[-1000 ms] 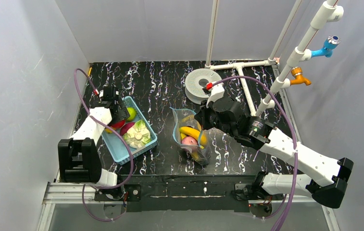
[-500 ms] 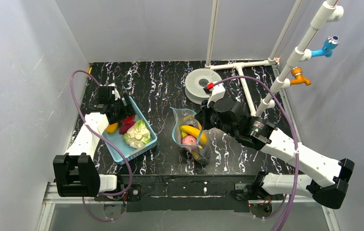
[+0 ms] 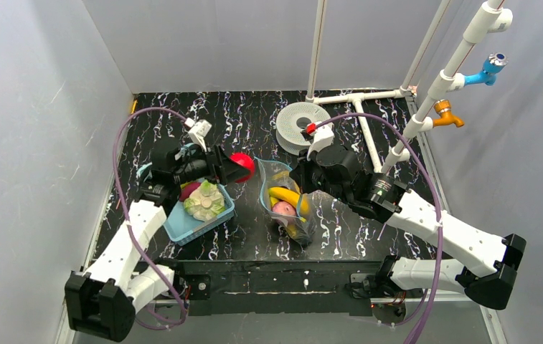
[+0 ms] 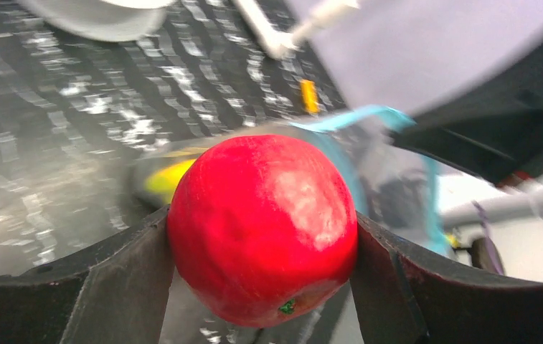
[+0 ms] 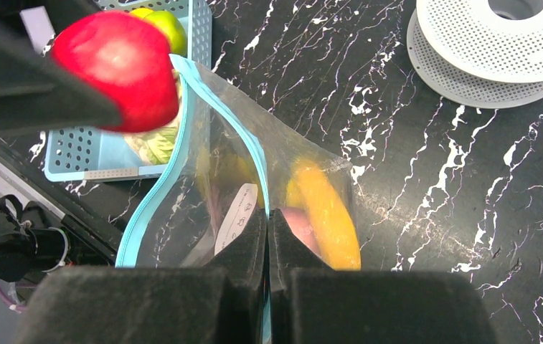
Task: Place the food in the zip-top bag and seal the zipper
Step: Place the fake fruit in the zipper food storage bag.
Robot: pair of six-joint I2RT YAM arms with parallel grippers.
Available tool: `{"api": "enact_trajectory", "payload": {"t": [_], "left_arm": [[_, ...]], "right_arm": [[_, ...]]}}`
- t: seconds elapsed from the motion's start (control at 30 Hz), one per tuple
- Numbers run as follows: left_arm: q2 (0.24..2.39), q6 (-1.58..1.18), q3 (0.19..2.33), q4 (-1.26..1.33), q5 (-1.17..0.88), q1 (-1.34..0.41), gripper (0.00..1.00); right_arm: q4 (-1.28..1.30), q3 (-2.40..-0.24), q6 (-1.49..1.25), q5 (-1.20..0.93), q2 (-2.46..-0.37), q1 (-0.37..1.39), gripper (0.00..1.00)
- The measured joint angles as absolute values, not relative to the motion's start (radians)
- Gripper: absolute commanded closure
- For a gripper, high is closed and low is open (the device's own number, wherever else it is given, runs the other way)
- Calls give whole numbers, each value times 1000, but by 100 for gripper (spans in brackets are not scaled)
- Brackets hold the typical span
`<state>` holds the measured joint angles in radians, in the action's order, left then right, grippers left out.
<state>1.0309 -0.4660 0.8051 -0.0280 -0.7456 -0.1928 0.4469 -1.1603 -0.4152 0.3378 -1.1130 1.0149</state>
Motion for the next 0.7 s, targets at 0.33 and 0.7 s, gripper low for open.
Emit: {"api": "enact_trajectory", "payload": {"t": [0.33, 0.7], "left_arm": [[855, -781, 753, 289, -883, -384, 38], [992, -597, 1063, -235, -419, -754, 42]], "right_arm": [[446, -1160, -415, 338, -1113, 1015, 99], [446, -1160, -415, 337, -1112, 1015, 99]]}}
